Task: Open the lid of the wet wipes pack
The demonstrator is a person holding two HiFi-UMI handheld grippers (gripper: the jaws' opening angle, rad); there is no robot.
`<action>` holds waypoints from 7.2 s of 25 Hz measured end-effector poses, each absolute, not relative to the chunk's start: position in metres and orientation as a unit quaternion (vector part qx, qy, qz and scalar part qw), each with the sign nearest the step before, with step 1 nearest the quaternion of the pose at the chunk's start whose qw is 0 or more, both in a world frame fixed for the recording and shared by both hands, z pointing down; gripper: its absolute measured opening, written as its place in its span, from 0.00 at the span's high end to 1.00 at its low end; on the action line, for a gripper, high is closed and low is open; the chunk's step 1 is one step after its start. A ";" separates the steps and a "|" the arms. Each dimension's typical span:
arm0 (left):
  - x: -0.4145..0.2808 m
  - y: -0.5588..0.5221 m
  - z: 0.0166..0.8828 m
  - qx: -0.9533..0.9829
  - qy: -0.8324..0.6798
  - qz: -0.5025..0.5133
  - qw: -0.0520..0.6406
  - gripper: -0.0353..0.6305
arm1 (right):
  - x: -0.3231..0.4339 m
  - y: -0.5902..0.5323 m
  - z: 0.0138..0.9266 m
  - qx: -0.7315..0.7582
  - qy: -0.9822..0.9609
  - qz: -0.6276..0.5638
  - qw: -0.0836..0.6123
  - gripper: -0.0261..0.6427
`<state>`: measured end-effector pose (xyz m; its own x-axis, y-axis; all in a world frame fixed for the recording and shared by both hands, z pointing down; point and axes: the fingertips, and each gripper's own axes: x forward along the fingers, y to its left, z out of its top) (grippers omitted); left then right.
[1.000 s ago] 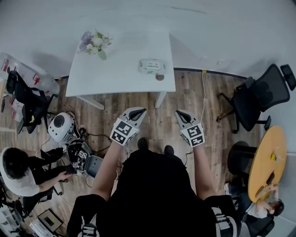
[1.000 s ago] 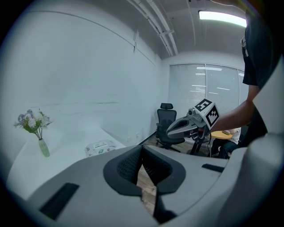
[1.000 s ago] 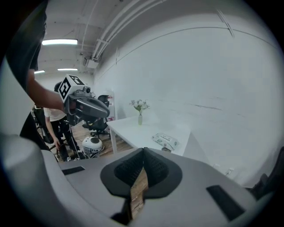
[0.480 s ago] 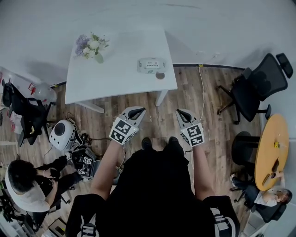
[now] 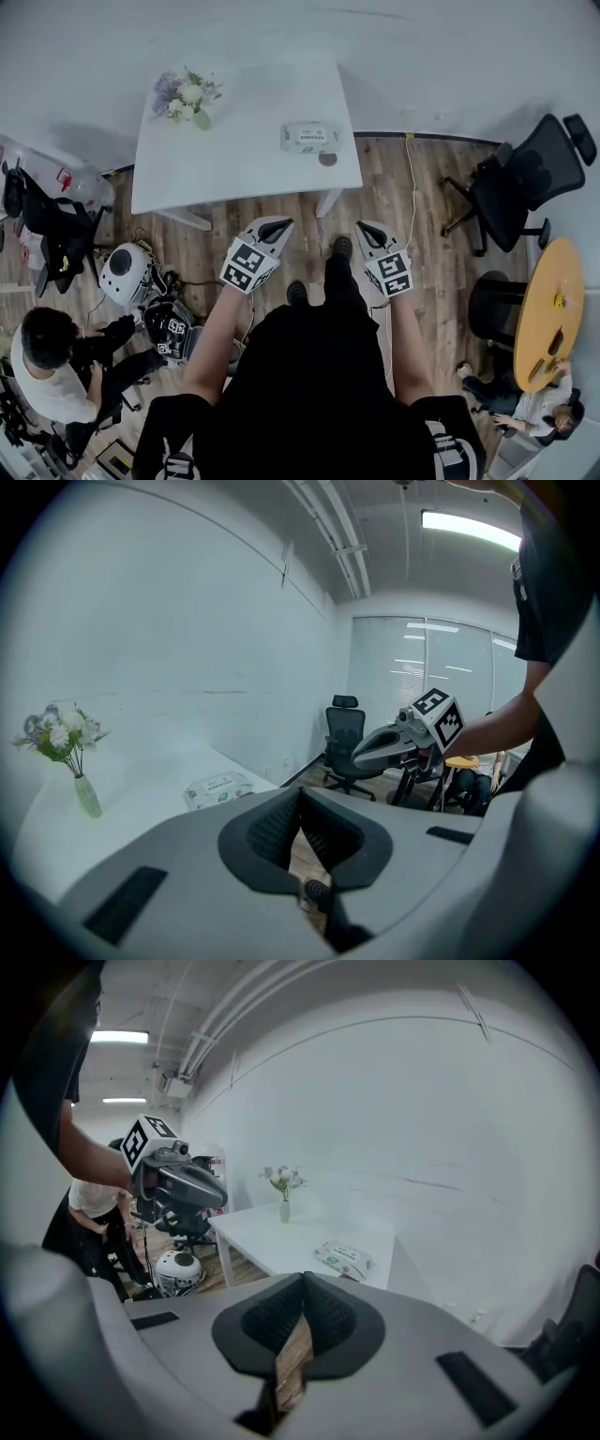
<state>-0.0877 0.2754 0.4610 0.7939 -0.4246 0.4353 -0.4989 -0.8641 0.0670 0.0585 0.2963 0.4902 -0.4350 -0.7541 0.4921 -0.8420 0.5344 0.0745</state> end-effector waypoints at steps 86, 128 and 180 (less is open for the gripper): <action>-0.031 -0.104 0.665 0.891 -0.295 0.273 0.211 0.91 | 0.029 -0.090 0.654 0.277 -0.895 0.083 0.339 0.93; -0.033 -0.113 0.701 0.889 -0.270 0.284 0.238 0.91 | 0.000 -0.094 0.696 0.221 -0.844 -0.108 0.477 0.82; -0.030 -0.114 0.702 0.892 -0.252 0.292 0.234 0.91 | 0.002 -0.095 0.688 0.217 -0.856 -0.016 0.469 0.90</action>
<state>-0.0299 -0.1138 0.7016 0.7024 -0.3138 0.6389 -0.5870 -0.7630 0.2706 0.0023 -0.0947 0.6876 -0.4667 -0.3859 0.7958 -0.3568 0.9055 0.2298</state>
